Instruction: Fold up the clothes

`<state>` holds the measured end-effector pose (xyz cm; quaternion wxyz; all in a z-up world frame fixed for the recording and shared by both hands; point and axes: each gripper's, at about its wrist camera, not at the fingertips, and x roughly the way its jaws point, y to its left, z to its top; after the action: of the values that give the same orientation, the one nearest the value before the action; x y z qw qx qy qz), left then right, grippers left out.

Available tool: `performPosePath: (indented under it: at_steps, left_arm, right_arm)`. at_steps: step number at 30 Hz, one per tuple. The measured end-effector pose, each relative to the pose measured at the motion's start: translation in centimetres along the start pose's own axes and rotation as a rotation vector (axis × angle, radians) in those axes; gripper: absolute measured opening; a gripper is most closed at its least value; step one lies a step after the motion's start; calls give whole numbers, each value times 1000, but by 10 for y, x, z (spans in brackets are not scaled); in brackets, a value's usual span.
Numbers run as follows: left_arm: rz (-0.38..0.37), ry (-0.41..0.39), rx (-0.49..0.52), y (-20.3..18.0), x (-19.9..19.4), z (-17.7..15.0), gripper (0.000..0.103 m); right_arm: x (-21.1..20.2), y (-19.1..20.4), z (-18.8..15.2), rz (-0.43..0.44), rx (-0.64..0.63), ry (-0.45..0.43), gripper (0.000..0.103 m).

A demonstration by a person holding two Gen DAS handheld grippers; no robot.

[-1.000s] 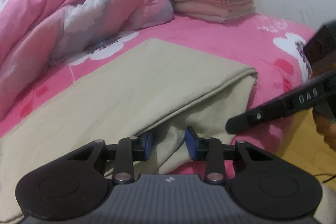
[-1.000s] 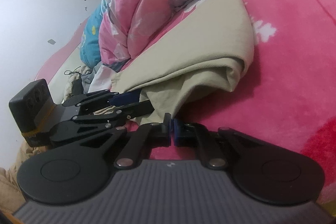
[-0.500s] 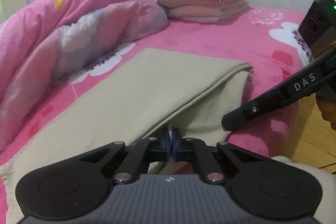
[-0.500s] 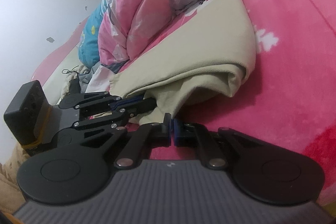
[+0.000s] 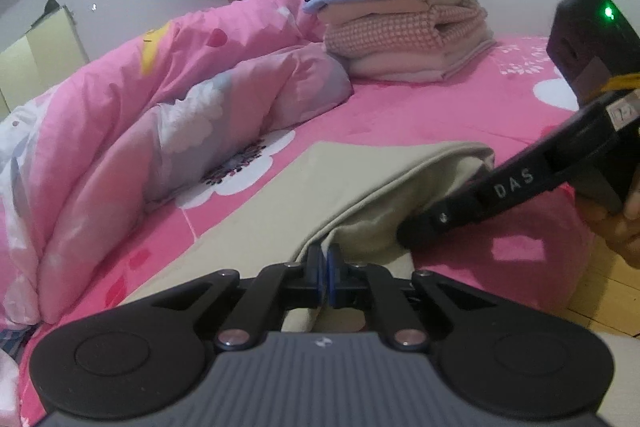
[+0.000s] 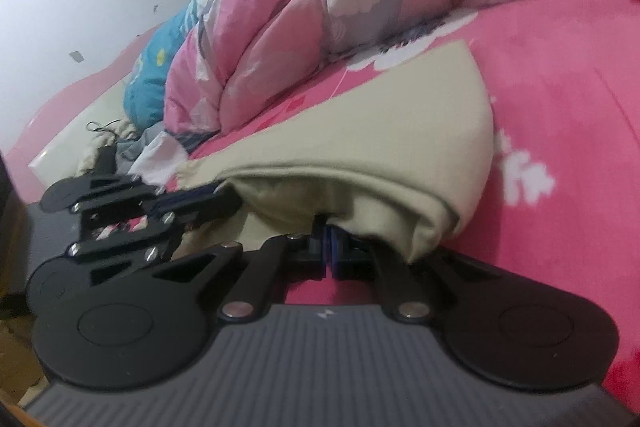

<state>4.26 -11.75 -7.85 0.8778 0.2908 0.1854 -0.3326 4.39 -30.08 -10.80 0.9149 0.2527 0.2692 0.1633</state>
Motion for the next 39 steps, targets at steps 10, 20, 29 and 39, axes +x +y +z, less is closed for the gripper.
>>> performPosePath:
  at_steps: [10,20,29,39]
  left_arm:
    - [-63,8,-87,13,5,-5,6]
    - [-123,48,-157,17,21,-7,43]
    - [-178,68,-368,51,29,-8,19]
    - [-256,104,-595,84,41,-15,14]
  right_arm:
    - [0,0,4,46,18,-42,1]
    - [7,-1,8,46,2,-56,1]
    - [-4,-18,3,177,127,-102,4]
    - [-19,-20,0,75,75,-151,5]
